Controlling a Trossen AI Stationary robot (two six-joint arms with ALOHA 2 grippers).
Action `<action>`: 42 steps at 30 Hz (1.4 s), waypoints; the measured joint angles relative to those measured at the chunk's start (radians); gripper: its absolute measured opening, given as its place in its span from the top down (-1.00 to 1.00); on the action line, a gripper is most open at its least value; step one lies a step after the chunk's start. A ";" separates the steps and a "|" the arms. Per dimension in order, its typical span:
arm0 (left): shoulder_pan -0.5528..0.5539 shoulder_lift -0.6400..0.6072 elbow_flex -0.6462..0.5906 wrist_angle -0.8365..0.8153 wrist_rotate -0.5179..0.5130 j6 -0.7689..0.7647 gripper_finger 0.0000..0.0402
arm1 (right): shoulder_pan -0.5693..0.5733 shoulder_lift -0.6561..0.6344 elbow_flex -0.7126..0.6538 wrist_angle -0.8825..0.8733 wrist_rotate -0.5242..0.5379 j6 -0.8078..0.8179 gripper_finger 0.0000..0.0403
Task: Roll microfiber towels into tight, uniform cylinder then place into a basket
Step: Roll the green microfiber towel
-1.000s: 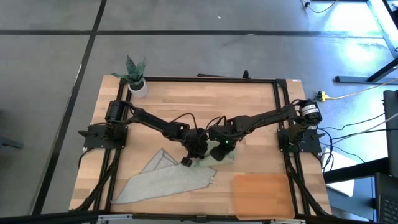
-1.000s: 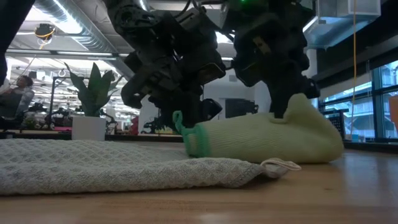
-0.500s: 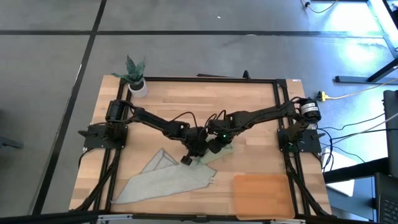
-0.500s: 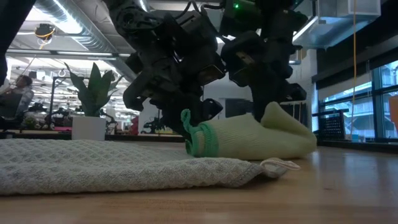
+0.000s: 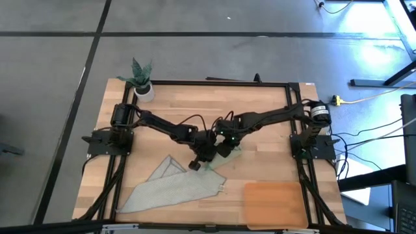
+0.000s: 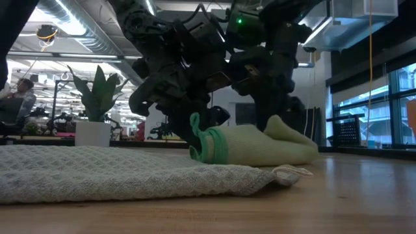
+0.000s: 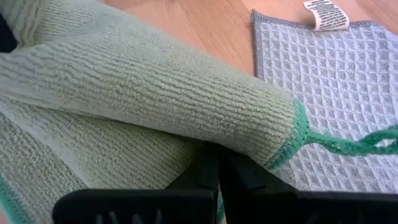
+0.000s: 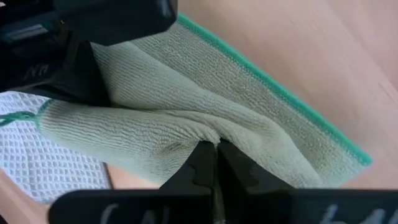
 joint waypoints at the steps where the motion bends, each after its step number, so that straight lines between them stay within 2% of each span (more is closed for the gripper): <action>1: 0.001 0.000 0.000 -0.001 0.003 -0.001 1.00 | -0.006 0.001 0.000 0.002 0.000 -0.007 0.97; 6: 0.019 -0.020 -0.002 -0.028 -0.006 -0.027 1.00 | -0.028 0.004 0.000 0.008 -0.007 -0.029 0.97; 14: 0.057 -0.124 -0.004 -0.233 -0.110 -0.056 1.00 | -0.044 0.007 0.002 0.058 0.033 -0.050 0.97; 28: 0.076 -0.272 0.001 -0.544 -0.131 -0.072 1.00 | -0.073 0.014 -0.008 0.087 -0.030 -0.101 0.97; 33: 0.078 -0.377 0.001 -0.561 -0.147 -0.101 1.00 | -0.082 0.011 -0.005 0.097 -0.056 -0.129 0.97; 37: 0.065 -0.448 0.001 -0.540 -0.163 -0.217 1.00 | -0.088 0.011 -0.005 0.106 -0.057 -0.131 0.97; 42: -0.001 -0.462 0.002 -0.503 -0.182 -0.294 1.00 | -0.095 0.011 -0.005 0.116 -0.059 -0.130 0.97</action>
